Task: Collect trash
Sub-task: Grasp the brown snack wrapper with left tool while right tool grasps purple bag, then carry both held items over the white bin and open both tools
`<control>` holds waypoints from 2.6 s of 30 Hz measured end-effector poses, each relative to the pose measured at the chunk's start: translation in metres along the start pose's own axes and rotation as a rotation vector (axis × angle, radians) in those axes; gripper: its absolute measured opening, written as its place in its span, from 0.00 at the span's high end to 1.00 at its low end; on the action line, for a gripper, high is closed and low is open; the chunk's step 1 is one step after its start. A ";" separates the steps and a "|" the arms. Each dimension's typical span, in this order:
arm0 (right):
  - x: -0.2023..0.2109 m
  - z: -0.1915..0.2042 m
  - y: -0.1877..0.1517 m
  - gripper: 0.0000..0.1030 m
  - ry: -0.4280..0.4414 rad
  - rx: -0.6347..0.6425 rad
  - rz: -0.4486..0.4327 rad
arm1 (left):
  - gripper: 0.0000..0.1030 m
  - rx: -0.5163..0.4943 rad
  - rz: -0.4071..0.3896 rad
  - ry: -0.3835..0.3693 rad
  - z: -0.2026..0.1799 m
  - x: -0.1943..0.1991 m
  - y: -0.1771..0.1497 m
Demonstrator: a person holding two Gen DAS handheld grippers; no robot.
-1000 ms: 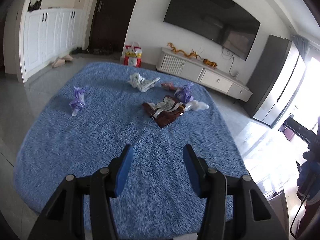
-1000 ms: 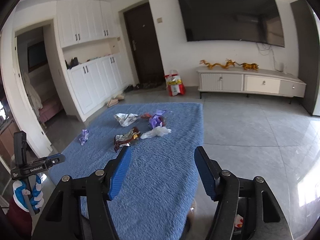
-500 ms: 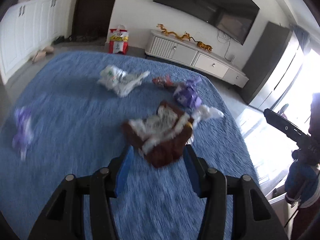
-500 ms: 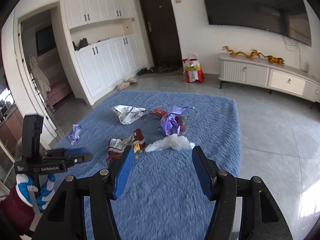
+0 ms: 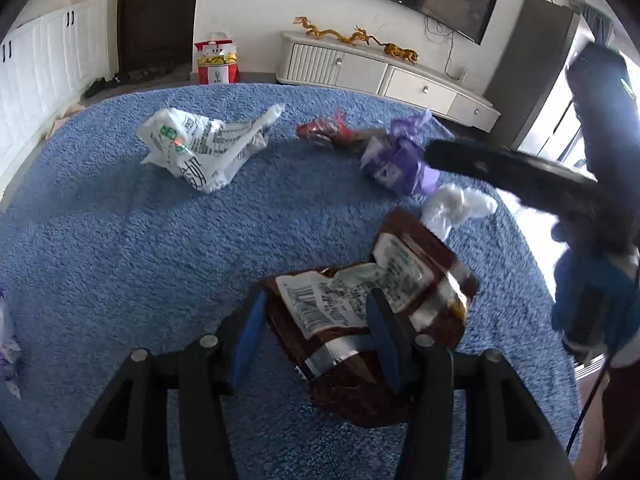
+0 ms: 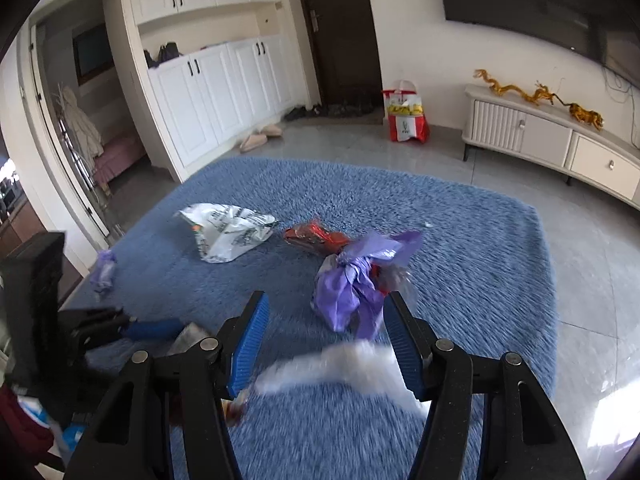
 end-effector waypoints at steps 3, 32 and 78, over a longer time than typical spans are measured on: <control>-0.019 -0.004 0.002 0.43 -0.013 -0.009 0.026 | 0.52 -0.046 -0.002 0.027 -0.005 -0.001 -0.003; 0.180 0.005 -0.031 0.67 -0.004 -0.024 -0.182 | 0.96 0.016 -0.159 0.084 -0.030 0.121 -0.041; 0.284 -0.237 -0.314 0.66 -0.278 -0.486 -0.048 | 0.96 -0.339 -0.021 -0.100 -0.388 0.030 -0.031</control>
Point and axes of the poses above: each gripper's, at about its wrist camera, not at the fingertips, and x roughly against the way its jaws point, z to its left, y to its top, the point moved 9 cm from there along -x, roughly the way its jaws point, and after that the axes turned 5 degrees about -y, right-handed, at the moved point
